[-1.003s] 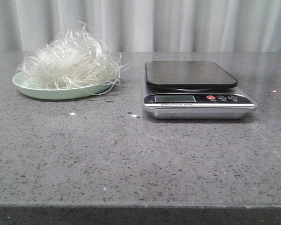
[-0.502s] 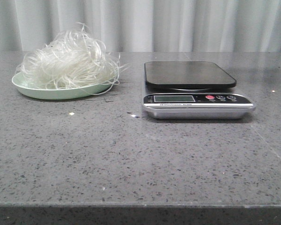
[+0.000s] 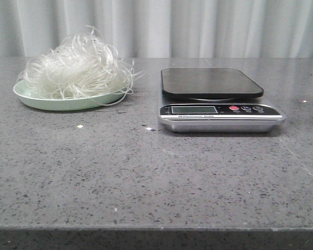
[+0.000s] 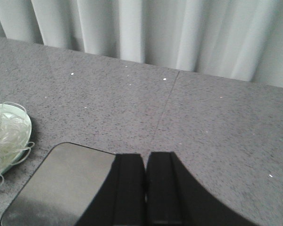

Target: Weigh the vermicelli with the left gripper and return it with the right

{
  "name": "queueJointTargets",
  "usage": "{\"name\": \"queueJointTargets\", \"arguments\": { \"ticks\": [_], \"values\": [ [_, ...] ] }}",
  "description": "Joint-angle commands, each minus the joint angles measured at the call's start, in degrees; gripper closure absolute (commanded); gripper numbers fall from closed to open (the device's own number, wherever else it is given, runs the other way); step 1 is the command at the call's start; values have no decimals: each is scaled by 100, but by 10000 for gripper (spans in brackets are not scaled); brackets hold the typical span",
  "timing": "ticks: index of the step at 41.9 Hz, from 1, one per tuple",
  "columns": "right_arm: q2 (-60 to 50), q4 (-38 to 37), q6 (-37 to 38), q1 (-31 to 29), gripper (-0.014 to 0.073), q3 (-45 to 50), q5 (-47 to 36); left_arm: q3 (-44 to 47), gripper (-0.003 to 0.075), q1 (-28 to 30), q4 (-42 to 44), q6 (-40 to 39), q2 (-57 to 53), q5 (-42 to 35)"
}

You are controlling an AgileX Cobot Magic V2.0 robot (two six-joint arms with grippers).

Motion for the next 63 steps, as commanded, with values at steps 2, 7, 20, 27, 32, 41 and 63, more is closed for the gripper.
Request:
{"name": "queueJointTargets", "arguments": {
  "ticks": [2,7,20,27,32,41,63],
  "values": [
    [-776,-6,15,-24,440,552,-918,-151,583,-25,-71,-69,29,-393],
    [-1459,-6,15,-24,440,1148,-1035,-151,583,-25,-71,-69,29,-393],
    [-3227,-6,10,-24,440,2363,-1084,-151,583,-25,-71,-69,29,-393],
    [-3955,-6,10,-24,440,2862,-1091,-151,583,-25,-71,-69,29,-404],
    [-4296,-6,10,-24,440,3172,-1101,-151,583,-25,-71,-69,29,-435],
    [-4376,-6,10,-24,440,3271,-1095,-151,583,-25,-71,-69,29,-435],
    [-4376,-6,10,-24,442,3271,-1058,-151,583,-25,-71,-69,29,-435]
  ]
}}
